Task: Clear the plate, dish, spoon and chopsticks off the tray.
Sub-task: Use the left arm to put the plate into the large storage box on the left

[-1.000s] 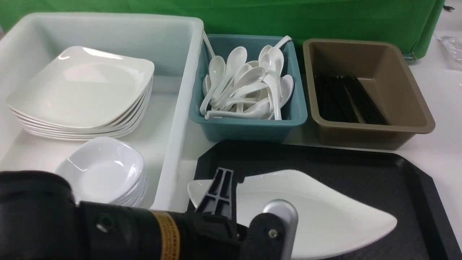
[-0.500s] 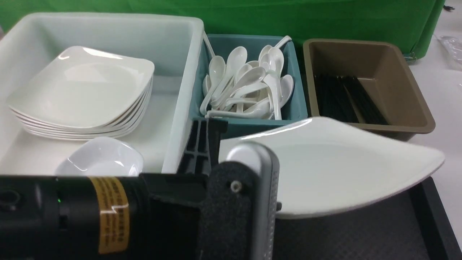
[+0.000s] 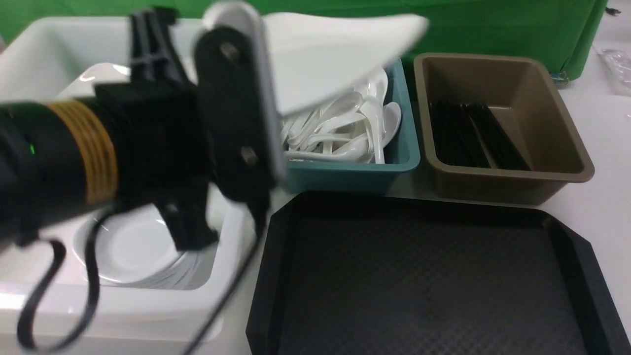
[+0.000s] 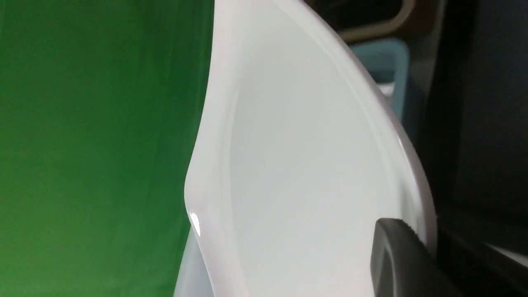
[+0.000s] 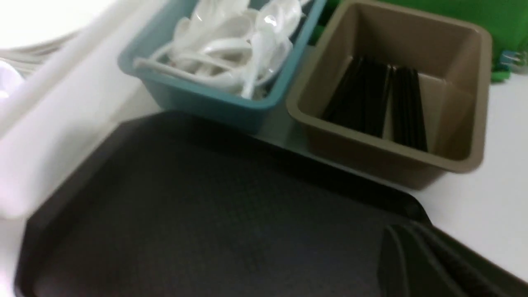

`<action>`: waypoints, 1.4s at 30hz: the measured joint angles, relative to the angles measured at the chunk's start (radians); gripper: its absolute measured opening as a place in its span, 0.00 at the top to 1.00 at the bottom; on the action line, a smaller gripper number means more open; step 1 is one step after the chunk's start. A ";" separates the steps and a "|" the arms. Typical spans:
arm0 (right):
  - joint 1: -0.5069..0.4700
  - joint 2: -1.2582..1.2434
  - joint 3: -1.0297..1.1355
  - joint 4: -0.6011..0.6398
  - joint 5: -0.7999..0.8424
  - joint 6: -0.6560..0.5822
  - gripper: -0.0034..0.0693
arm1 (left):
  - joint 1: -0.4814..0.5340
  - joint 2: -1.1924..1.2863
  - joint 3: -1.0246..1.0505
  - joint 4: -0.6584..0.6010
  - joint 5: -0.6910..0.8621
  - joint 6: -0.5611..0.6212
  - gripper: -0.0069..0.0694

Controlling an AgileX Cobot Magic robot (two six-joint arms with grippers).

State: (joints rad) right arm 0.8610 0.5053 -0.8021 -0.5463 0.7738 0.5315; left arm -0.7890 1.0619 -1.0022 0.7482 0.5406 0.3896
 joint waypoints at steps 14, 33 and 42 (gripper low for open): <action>0.000 0.001 0.000 0.079 -0.013 -0.056 0.92 | 0.505 0.315 -0.001 0.032 -0.074 0.023 0.87; 0.000 0.001 0.000 0.123 -0.012 -0.084 0.92 | 0.631 0.527 -0.006 0.080 -0.199 0.114 0.88; 0.000 0.001 0.000 0.126 -0.025 -0.088 0.92 | 0.632 0.530 -0.007 -0.047 -0.209 0.135 0.75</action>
State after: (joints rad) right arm 0.8610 0.5062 -0.8021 -0.4204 0.7484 0.4439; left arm -0.1566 1.5922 -1.0091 0.7008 0.3320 0.5247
